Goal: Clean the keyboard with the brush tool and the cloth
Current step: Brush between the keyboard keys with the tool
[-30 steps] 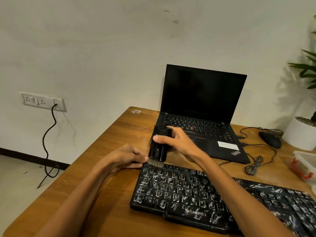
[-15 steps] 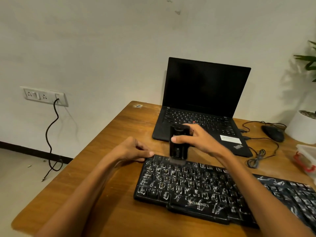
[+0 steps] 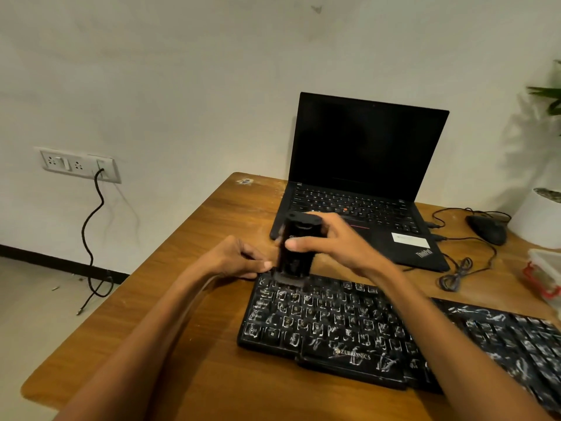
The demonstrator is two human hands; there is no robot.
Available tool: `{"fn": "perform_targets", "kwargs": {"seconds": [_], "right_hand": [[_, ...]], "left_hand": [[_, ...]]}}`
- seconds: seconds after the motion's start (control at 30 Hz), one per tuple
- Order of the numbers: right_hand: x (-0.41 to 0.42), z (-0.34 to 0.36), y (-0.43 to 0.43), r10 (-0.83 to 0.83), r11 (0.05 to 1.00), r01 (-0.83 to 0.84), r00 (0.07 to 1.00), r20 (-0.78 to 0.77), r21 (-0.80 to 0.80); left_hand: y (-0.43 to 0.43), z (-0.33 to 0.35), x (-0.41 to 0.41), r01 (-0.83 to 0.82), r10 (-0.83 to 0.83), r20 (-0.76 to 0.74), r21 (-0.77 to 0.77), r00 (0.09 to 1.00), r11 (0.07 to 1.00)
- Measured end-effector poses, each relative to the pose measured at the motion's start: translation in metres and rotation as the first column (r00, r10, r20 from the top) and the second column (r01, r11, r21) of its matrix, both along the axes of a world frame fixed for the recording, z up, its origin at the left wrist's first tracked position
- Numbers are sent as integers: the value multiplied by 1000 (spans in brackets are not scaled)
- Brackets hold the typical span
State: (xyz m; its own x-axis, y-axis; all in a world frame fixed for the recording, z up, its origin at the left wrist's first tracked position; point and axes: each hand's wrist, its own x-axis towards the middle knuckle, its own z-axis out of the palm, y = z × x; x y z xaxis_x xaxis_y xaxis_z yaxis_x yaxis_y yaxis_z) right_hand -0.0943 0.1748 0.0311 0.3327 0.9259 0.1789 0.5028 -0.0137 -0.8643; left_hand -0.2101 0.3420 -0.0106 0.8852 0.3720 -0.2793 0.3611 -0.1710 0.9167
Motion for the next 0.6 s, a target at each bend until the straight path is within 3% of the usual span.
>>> {"fn": "perform_targets", "kwargs": {"seconds": [0.13,0.27,0.4,0.47,0.6], "right_hand": [[-17,-12,14,12,1000,-11,999,52,-26],[0,12,-5,54,987,-44,997,63,-155],[-21,7,15,60,997,-57,997,43,-52],[-32,-6,22,55,997,-53,998,34,-50],[-7,3,-16,-52,993,56,998,41,-104]], "left_hand": [[1,-3,0,-3,2,13,34,1000,999],[0,-1,1,9,-9,10,-3,1000,1000],[3,-3,-1,4,-5,11,74,1000,997],[4,-3,-2,26,-28,12,133,1000,991],[-5,3,-6,16,-17,8,107,1000,994]]}}
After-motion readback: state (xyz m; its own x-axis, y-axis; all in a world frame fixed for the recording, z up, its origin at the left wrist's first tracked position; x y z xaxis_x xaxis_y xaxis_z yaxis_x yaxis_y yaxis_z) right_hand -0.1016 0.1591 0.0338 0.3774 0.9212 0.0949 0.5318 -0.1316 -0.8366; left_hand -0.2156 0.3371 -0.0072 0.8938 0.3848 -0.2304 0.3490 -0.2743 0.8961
